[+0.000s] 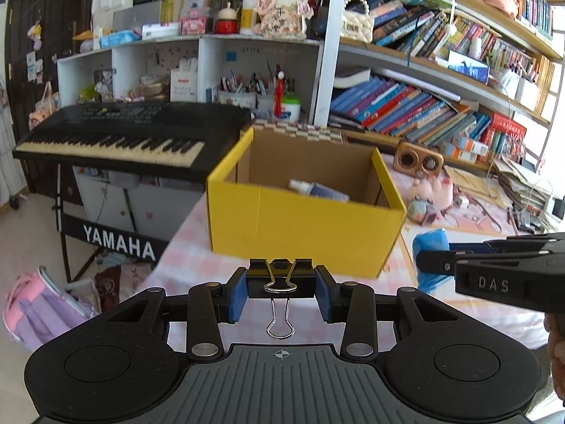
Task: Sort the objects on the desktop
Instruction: 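Lift the binder clip and blue bag with both tools toward the box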
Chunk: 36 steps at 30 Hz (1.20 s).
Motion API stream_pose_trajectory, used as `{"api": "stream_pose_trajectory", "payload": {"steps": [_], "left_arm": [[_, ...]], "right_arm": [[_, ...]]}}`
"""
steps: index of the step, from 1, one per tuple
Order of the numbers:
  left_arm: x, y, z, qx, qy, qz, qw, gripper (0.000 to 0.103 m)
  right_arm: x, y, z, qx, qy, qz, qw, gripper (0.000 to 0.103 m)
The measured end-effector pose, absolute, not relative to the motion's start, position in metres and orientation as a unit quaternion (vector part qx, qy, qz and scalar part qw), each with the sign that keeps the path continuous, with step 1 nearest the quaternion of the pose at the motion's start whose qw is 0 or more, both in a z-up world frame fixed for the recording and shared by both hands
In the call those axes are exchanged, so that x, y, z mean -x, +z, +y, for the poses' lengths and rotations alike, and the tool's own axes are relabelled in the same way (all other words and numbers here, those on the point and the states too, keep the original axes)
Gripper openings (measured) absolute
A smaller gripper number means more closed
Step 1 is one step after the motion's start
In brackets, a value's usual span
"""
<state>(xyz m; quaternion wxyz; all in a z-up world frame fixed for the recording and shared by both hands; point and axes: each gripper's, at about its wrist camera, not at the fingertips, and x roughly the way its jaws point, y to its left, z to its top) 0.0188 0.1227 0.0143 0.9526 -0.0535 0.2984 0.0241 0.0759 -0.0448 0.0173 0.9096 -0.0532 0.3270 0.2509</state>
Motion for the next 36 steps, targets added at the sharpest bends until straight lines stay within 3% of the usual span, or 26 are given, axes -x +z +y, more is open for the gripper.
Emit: {"api": "stream_pose_trajectory", "payload": {"steps": [16, 36], "left_arm": [[-0.127, 0.042, 0.124, 0.029, 0.026, 0.269, 0.962, 0.038], [-0.254, -0.003, 0.124, 0.023, 0.042, 0.361, 0.931, 0.038]], "right_arm": [[-0.174, 0.047, -0.024, 0.066, 0.283, 0.282, 0.914, 0.023], [-0.277, -0.010, 0.035, 0.207, 0.373, 0.345, 0.836, 0.024]]}}
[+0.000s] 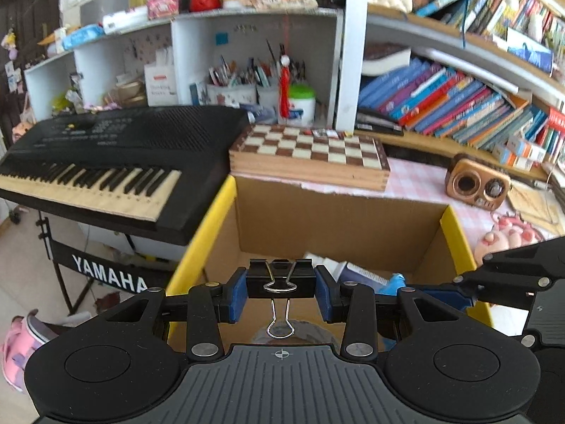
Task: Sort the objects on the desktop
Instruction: 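Lift the binder clip and blue bag with both tools toward the box, then open the left tool over the yellow box while the right tool releases the bag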
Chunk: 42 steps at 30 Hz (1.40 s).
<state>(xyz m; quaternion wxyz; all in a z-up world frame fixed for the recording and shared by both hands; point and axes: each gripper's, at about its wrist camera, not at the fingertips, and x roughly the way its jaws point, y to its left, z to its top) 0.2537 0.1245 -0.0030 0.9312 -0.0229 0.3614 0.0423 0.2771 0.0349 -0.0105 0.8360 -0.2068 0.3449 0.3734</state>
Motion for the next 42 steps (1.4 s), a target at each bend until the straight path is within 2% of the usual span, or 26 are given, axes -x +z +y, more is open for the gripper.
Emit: {"api": "stream_pose_trajectory", "payload": {"steps": [15, 30, 33, 35, 38, 42], "left_arm": [[-0.299, -0.042, 0.115, -0.016, 0.007, 0.453, 0.891, 0.038], [-0.301, -0.046, 0.112, -0.035, 0.004, 0.473, 0.880, 0.041], [-0.298, -0.043, 0.112, -0.035, 0.002, 0.461, 0.887, 0.059], [-0.293, -0.036, 0.111, -0.035, 0.000, 0.446, 0.894, 0.070], [-0.284, -0.025, 0.109, -0.039, -0.001, 0.421, 0.906, 0.078], [-0.269, -0.008, 0.110, -0.035, 0.006, 0.392, 0.919, 0.082]], "right_arm": [[-0.311, -0.043, 0.045, 0.277, 0.390, 0.395, 0.785, 0.024], [-0.317, -0.054, 0.057, 0.295, 0.397, 0.412, 0.765, 0.025], [-0.316, -0.052, 0.055, 0.289, 0.395, 0.407, 0.771, 0.036], [-0.315, -0.049, 0.053, 0.283, 0.393, 0.402, 0.777, 0.037], [-0.312, -0.042, 0.047, 0.270, 0.387, 0.393, 0.789, 0.040], [-0.304, -0.026, 0.036, 0.244, 0.381, 0.372, 0.811, 0.043]]}}
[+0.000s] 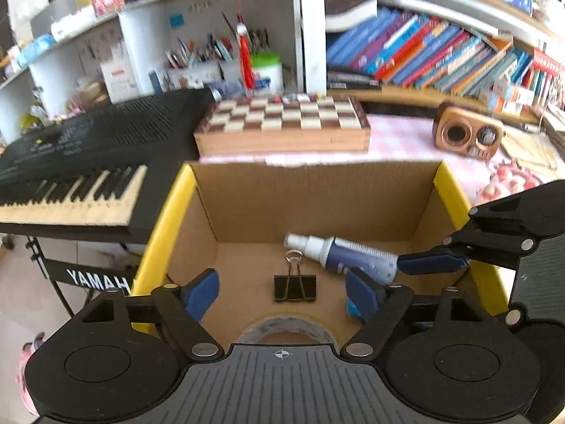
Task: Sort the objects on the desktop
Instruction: 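Open the left tool over the yellow box while the right tool releases the bag, then withdraw both open tools up and away from the yellow box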
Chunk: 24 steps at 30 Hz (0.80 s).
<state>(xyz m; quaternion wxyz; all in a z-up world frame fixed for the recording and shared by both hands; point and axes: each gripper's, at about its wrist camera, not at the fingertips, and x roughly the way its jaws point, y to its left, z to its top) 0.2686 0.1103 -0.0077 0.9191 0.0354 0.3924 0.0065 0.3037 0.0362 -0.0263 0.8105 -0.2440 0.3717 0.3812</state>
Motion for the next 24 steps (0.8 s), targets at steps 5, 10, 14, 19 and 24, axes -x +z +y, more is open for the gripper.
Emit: {"api": "stream_pose_trajectory", "payload": {"steps": [5, 10, 14, 19, 24], "left_arm": [[-0.245, 0.015, 0.111, -0.036, 0.016, 0.357, 0.933, 0.087], [-0.218, 0.035, 0.110, -0.035, 0.024, 0.323, 0.946, 0.091], [-0.196, 0.045, 0.107, -0.037, 0.021, 0.308, 0.951, 0.092], [-0.168, 0.051, 0.107, -0.038, 0.015, 0.299, 0.953, 0.092], [-0.138, 0.054, 0.107, -0.036, 0.011, 0.294, 0.955, 0.093]], "right_arm": [[-0.288, -0.004, 0.020, 0.219, 0.364, 0.337, 0.840, 0.048], [-0.270, 0.016, 0.001, 0.194, 0.338, 0.304, 0.869, 0.049], [-0.252, 0.029, -0.015, 0.175, 0.315, 0.283, 0.889, 0.050], [-0.228, 0.040, -0.032, 0.158, 0.293, 0.268, 0.904, 0.050], [-0.203, 0.045, -0.049, 0.142, 0.270, 0.263, 0.915, 0.052]]}}
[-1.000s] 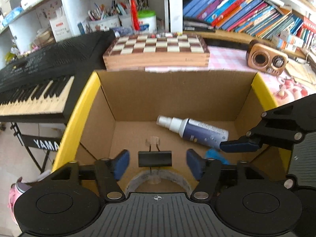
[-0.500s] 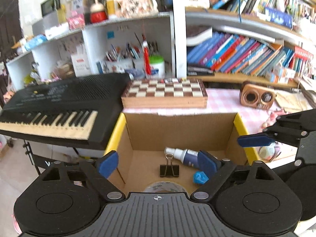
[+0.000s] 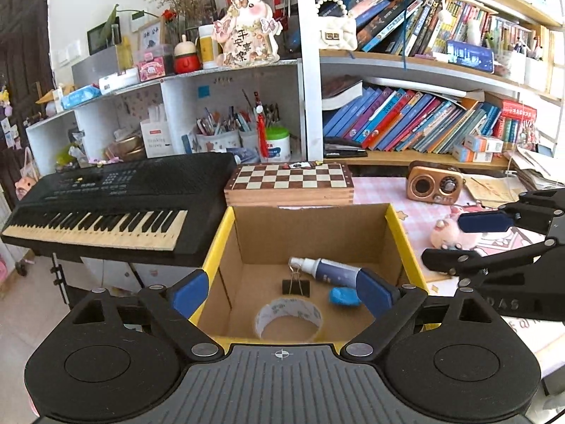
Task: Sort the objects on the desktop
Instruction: 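Withdraw both open tools up and away from the yellow box, then move both tools back toward the toy truck and charger plug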
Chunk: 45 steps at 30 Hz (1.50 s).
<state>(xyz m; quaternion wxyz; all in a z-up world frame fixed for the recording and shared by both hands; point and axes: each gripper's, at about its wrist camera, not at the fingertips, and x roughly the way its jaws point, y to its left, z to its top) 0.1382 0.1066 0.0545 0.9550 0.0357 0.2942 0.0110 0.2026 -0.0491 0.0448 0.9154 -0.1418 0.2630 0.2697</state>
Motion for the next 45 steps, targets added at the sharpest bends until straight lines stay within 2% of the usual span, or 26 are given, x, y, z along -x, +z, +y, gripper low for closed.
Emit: {"api": "stream_pose_trajectory", "payload": {"steps": [25, 45], "left_arm": [[-0.021, 0.035, 0.097, 0.001, 0.019, 0.300, 0.954, 0.094], [0.013, 0.005, 0.079, 0.005, 0.023, 0.325, 0.945, 0.095]], "right_arm": [[-0.055, 0.012, -0.099, 0.055, 0.158, 0.278, 0.946, 0.058], [-0.011, -0.016, -0.110, 0.044, 0.122, 0.301, 0.945, 0.064]]}}
